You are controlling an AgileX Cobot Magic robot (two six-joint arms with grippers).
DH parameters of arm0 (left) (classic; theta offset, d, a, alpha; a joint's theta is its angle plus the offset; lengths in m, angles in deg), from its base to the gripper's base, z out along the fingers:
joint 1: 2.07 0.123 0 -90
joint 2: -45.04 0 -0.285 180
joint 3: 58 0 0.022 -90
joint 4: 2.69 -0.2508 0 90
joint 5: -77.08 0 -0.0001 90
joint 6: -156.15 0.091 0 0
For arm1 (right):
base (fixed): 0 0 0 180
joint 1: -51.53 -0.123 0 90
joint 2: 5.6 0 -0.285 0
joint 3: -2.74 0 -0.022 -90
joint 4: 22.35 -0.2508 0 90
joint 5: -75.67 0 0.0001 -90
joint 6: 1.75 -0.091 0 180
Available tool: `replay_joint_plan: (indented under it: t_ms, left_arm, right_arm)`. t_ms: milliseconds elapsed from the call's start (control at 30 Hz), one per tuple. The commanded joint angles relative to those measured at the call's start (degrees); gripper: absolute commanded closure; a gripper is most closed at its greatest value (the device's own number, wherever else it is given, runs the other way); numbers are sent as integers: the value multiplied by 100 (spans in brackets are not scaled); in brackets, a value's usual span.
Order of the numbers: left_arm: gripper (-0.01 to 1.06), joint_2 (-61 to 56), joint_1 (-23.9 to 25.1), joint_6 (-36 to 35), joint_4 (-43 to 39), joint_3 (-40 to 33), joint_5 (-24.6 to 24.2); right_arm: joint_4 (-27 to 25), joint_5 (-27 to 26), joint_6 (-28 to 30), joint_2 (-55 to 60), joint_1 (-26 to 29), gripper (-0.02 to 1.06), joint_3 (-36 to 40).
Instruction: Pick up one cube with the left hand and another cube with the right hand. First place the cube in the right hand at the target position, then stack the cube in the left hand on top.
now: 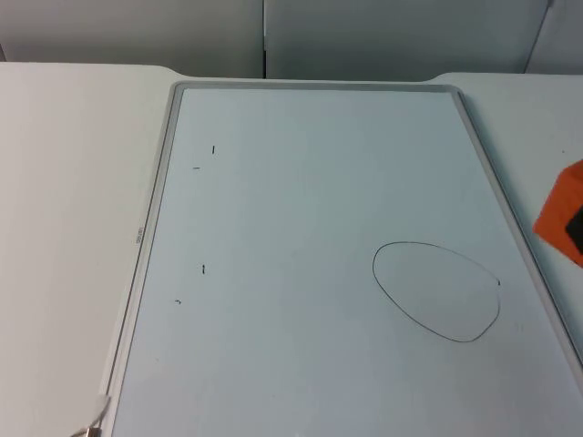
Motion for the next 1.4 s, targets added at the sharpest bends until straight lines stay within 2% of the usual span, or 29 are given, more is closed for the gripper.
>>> replay_joint_plan:
  t_ms: [0, 167, 400, 500, 600, 733, 833, 1100, 1367]
  left_arm:
    - [85, -42, -38, 0, 38, -33, 9]
    - [85, -42, -38, 0, 38, -33, 54]
    - [85, -42, -38, 0, 38, -33, 116]
    - [85, -42, -38, 0, 38, -33, 129]
    - [85, -42, -38, 0, 38, -33, 140]
    - [85, -42, -38, 108, 38, -33, 138]
    - [85, -42, -38, 108, 38, -33, 138]
    - [85, -42, -38, 108, 38, -33, 138]
    - [85, -42, -38, 108, 71, -33, 138]
  right_arm:
    - [-90, -247, 30, -65, 38, 105, 39]
    - [-64, -357, -18, 109, 38, 105, 39]
    - [-53, -524, -28, 1145, 38, 105, -194]
    - [-40, -712, -117, 1500, 38, 105, -358]
    - [17, -1206, -187, 2043, 38, 105, -510]
    - [317, -1304, -475, 2645, 38, 105, -695]
    - [382, -1465, -477, 3148, 38, 105, -783]
    - [382, -2025, -487, 3438, 38, 105, -794]
    - [382, -2046, -471, 3748, -23, 105, -950]
